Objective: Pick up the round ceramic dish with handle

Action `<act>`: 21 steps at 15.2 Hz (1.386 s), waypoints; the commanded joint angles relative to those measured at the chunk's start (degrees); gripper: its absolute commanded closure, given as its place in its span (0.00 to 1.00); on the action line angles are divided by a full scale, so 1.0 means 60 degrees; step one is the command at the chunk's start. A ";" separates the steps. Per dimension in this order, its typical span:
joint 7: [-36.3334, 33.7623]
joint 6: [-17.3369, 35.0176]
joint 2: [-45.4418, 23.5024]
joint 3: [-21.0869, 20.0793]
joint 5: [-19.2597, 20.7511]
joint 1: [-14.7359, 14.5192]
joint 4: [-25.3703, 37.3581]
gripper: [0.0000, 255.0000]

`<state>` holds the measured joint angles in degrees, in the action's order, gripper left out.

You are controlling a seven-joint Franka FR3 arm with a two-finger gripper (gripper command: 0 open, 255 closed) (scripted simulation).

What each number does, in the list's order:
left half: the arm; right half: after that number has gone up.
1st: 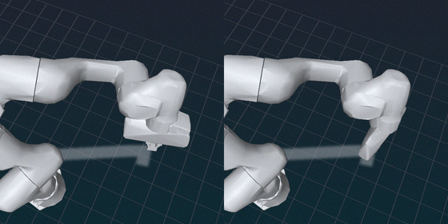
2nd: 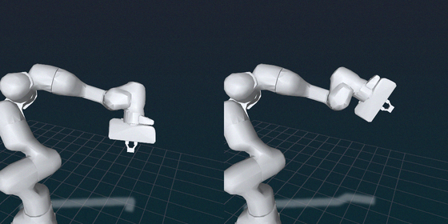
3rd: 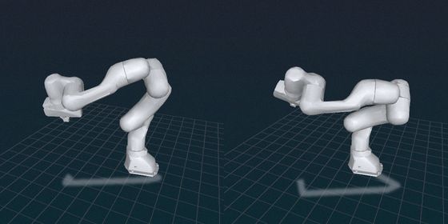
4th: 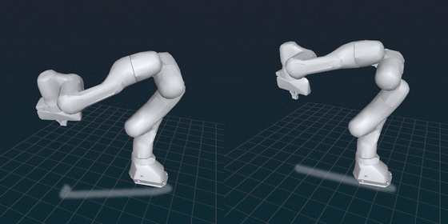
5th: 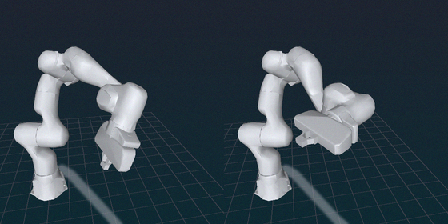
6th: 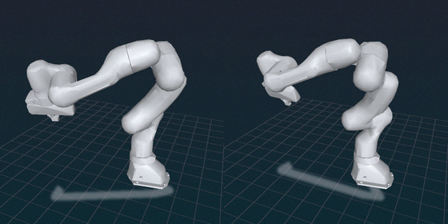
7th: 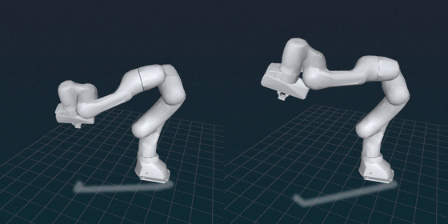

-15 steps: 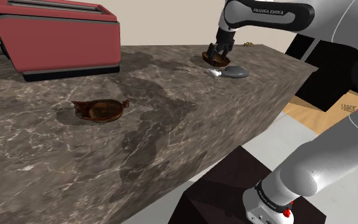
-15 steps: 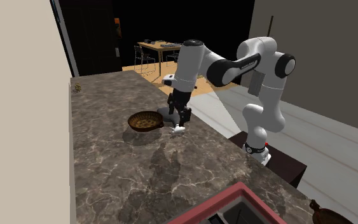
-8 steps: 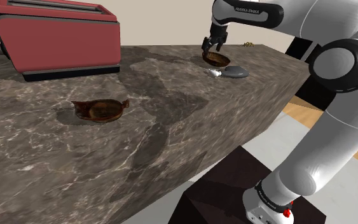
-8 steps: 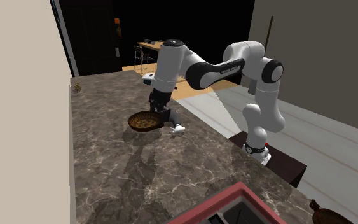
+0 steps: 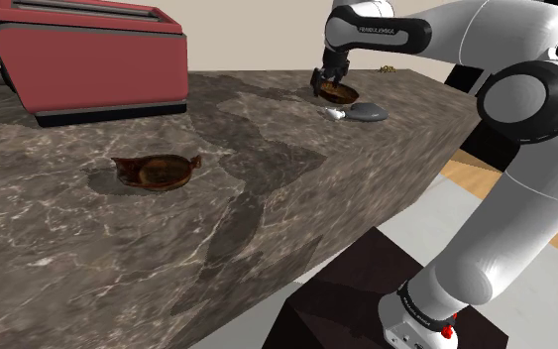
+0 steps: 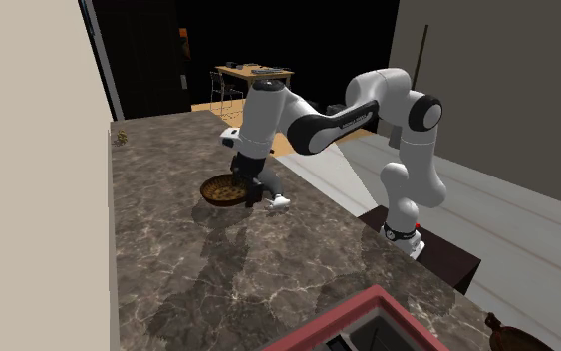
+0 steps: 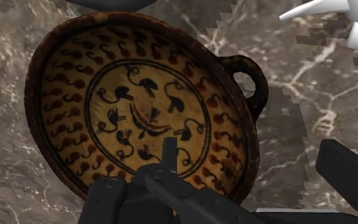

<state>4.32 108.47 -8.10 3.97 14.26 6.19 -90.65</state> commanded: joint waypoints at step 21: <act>0.0291 -0.1220 -0.0212 -0.0008 -0.0090 -0.0011 0.1470 1.00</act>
<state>5.78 102.00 -9.08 3.89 13.79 6.08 -83.04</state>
